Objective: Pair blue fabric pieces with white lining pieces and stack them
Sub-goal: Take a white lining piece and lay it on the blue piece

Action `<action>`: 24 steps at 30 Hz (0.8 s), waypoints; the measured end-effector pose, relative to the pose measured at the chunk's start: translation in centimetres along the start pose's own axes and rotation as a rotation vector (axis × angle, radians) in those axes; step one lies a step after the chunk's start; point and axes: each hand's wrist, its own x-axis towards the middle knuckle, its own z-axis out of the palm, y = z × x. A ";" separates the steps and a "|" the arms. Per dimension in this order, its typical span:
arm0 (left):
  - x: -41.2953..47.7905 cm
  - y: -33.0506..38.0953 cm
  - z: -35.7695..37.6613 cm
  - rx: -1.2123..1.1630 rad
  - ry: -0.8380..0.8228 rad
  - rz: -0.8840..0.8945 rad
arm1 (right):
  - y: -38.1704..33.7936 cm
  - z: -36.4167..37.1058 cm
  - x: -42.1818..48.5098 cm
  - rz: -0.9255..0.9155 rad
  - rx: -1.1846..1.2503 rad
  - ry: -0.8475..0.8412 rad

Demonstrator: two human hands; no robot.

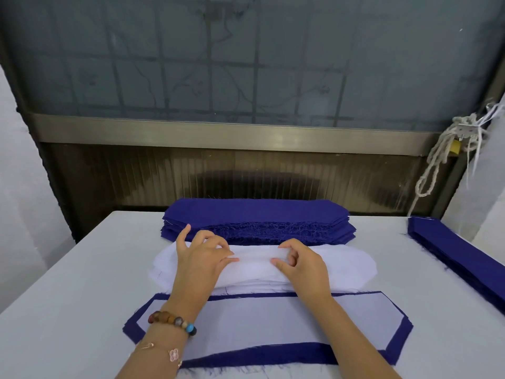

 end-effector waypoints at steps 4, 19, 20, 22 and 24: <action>0.2 -0.3 0.3 0.022 0.005 -0.015 | 0.0 -0.1 -0.1 -0.024 0.013 -0.009; 0.2 -1.1 -0.1 -0.101 0.057 0.118 | 0.1 -0.3 0.3 -0.091 -0.100 -0.118; 0.2 -1.2 -0.1 -0.114 0.062 0.157 | 0.0 -0.4 0.4 -0.084 -0.100 -0.136; 0.1 -1.7 0.1 -0.139 0.053 0.154 | -0.1 -0.7 0.8 -0.074 -0.113 -0.182; 0.0 -2.5 0.5 -0.148 0.004 0.062 | -0.2 -1.2 1.3 -0.070 -0.154 -0.247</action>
